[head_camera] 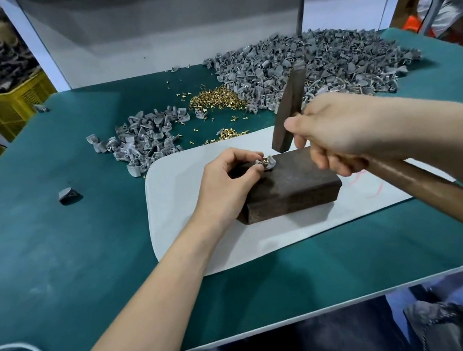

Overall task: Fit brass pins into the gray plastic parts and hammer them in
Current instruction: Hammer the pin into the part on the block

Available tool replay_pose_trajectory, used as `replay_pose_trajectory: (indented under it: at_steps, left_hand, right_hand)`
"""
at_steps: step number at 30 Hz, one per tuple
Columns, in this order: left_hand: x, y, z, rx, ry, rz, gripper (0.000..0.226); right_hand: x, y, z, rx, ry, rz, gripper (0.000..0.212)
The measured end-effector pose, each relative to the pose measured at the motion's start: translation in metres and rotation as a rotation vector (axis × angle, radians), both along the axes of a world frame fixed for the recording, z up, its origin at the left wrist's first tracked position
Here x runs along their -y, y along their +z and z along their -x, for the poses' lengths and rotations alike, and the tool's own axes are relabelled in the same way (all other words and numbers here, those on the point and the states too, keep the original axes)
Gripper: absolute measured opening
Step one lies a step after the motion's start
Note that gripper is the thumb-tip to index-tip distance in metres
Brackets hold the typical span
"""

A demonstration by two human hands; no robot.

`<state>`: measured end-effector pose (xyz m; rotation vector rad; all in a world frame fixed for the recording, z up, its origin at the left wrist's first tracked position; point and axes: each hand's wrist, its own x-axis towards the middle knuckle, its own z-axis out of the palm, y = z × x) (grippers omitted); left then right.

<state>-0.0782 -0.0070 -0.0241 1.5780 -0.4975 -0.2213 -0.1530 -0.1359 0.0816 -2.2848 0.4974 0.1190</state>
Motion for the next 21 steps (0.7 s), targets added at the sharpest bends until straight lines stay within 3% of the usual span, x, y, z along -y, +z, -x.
replay_pose_trajectory:
  at_steps: [14, 19, 21]
  left_hand:
    - [0.001, -0.002, -0.005, -0.011, 0.003, -0.043, 0.009]
    - [0.001, -0.004, -0.006, -0.031, 0.034, -0.052, 0.006]
    - [0.001, -0.005, -0.007, -0.021, 0.03, -0.051, 0.006]
  right_hand:
    - [-0.016, -0.008, -0.007, -0.05, 0.069, 0.198, 0.038]
    - [-0.012, 0.008, -0.01, 0.082, 0.016, 0.212, 0.039]
    - [-0.015, 0.0, -0.009, 0.017, 0.043, 0.28, 0.039]
